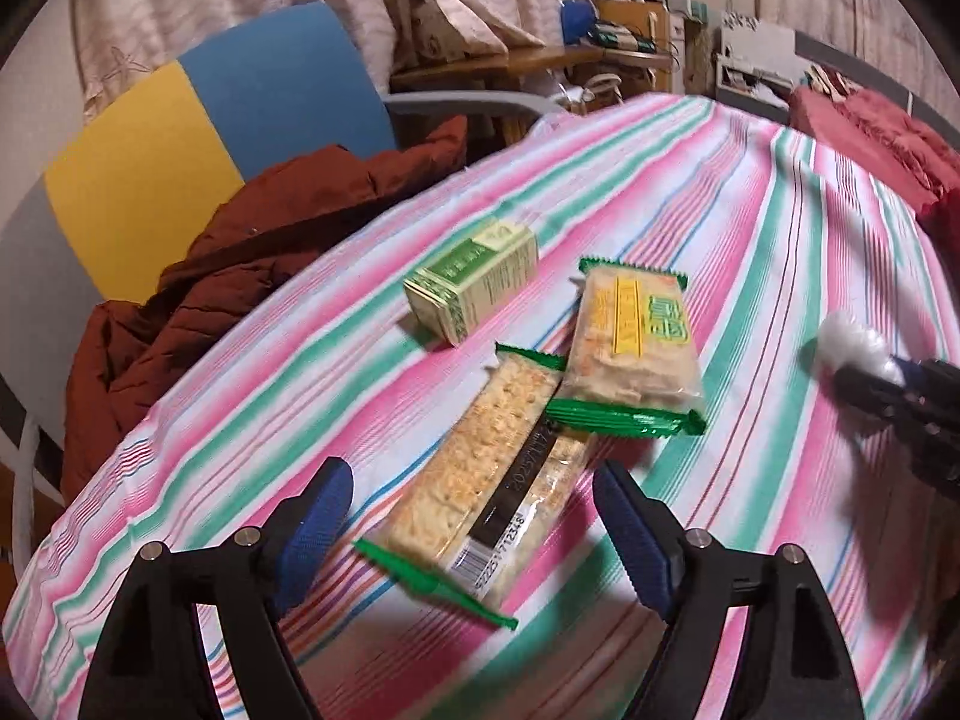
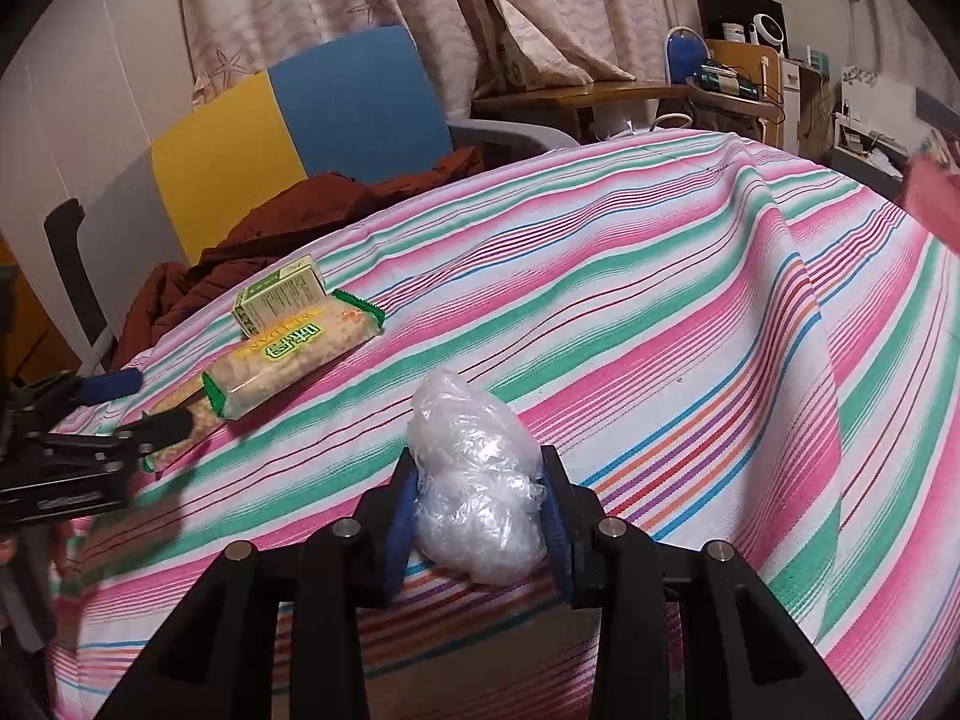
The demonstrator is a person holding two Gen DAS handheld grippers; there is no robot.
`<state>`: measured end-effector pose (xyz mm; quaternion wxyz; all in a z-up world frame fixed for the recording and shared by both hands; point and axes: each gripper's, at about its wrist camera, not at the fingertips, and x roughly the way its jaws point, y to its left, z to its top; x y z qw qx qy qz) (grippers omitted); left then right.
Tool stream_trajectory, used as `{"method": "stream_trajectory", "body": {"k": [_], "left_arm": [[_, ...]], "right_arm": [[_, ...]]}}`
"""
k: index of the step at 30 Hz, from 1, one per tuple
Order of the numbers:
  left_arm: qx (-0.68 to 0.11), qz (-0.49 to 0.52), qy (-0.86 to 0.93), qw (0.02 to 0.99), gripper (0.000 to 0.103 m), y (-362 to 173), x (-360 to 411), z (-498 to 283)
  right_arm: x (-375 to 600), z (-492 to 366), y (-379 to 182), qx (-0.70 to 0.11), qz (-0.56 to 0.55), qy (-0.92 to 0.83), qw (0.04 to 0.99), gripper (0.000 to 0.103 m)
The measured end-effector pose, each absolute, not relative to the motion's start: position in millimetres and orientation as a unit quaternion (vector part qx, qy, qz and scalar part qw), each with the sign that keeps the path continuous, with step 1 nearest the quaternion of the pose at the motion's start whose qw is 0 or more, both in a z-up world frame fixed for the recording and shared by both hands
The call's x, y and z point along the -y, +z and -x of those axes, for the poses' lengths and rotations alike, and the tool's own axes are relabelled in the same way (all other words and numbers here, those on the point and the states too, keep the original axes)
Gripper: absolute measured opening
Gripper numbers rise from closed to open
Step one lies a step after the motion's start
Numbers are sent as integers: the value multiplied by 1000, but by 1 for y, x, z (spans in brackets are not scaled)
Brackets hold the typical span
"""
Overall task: Organize objects
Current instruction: 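Grasp the long cracker packet with the left gripper while the right holds the bundle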
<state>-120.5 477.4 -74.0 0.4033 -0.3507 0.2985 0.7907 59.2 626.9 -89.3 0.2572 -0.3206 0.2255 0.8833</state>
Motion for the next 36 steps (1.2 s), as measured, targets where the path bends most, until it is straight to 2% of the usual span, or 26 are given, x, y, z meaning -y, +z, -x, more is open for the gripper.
{"method": "stream_trajectory", "body": {"k": [3,5,8,13,16,22,36], "left_arm": [[-298,352,784,415,81,-83,-478,117],[-277,349,790,420,71,-85,-475,113],[-261,359,790,423,62,-85,-473,111],[-229,378,791,423,60,-86,-468,115],[-242,360,797,420,50,-85,-467,104],[-239,343,816,399,47,-84,-457,93],[-153,319,872,339,47,-71,-392,76]], "right_arm": [[-627,-60,-90,-231,316,884,255,37],[-627,-60,-91,-231,315,885,255,38],[-627,-59,-91,-230,315,885,255,37],[-626,-59,-92,-227,316,884,257,37],[-626,-59,-92,-227,316,884,258,37],[-624,-59,-91,-220,315,885,262,37],[-611,-58,-82,-175,307,895,272,36]]}}
